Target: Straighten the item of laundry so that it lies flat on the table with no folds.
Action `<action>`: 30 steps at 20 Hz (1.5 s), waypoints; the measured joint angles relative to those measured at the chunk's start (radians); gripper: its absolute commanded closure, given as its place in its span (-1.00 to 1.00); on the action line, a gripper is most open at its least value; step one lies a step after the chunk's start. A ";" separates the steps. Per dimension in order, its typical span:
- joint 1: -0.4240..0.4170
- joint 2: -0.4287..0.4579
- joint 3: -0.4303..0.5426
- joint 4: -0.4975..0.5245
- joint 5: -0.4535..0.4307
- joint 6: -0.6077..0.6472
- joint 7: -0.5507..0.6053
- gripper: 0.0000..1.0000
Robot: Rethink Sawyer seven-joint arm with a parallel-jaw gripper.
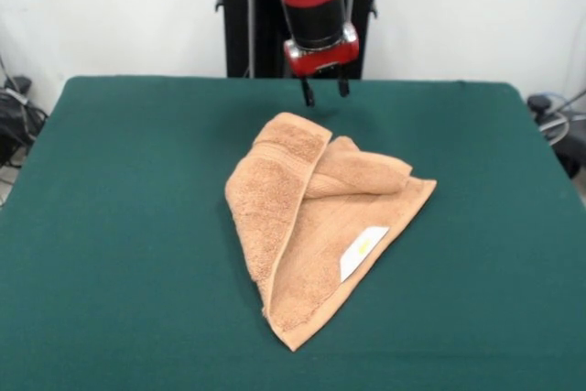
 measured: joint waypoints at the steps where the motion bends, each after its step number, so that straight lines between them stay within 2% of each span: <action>1: 0.000 0.005 0.000 0.000 -0.002 0.000 0.000 -1.00; 9: 0.028 -0.006 -0.006 0.000 -0.005 -0.031 0.000 -1.00; 20: 0.162 -0.123 -0.042 0.001 -0.005 -0.034 0.000 -1.00; 30: 0.192 -0.139 -0.064 -0.001 0.021 -0.034 0.000 -1.00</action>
